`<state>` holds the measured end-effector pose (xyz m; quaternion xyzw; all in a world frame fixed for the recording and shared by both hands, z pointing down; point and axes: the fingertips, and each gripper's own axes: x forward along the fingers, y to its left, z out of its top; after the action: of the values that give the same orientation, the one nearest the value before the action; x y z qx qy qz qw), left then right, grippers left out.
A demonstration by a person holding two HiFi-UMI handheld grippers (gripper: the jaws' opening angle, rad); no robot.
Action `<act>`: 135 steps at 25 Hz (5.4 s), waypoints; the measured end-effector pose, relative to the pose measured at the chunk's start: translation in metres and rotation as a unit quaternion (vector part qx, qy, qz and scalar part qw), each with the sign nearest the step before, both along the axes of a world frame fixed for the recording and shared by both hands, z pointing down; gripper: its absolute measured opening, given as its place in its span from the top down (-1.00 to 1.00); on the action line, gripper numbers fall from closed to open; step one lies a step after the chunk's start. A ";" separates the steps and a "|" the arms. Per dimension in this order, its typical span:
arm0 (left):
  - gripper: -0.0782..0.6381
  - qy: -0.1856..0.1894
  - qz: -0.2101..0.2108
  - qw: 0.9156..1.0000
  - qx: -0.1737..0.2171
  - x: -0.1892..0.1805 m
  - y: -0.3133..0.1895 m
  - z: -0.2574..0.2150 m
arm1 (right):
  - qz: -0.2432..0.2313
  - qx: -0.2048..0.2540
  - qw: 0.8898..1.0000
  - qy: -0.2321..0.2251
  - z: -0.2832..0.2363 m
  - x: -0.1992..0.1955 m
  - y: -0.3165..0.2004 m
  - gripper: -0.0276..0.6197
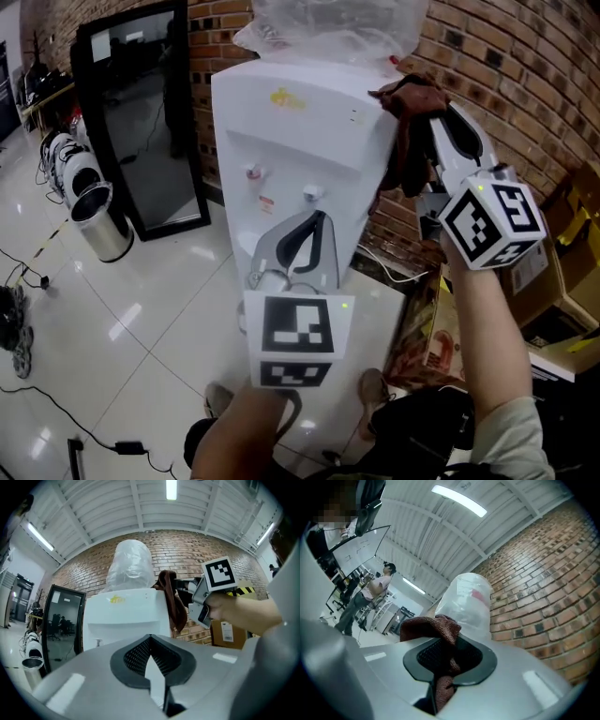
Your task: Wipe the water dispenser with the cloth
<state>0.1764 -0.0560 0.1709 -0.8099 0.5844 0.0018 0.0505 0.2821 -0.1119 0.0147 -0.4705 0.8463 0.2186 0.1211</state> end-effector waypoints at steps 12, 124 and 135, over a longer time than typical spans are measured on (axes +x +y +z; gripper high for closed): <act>0.78 -0.048 0.009 0.999 -0.010 0.013 -0.008 0.057 | 0.000 -0.075 0.997 -0.012 0.132 0.005 -0.013 0.70; 0.78 -0.037 -0.073 0.997 0.002 0.034 -0.019 0.112 | -0.013 -0.117 0.992 -0.040 0.146 0.035 -0.082 0.70; 0.78 -0.071 -0.057 0.995 -0.025 0.054 -0.025 0.136 | 0.012 -0.239 0.971 0.014 0.292 0.039 -0.105 0.70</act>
<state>0.2301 -0.0811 0.3067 -0.7744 0.6243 -0.0739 0.0715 0.3212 -0.2173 0.3069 -0.4927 0.8700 0.0178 -0.0096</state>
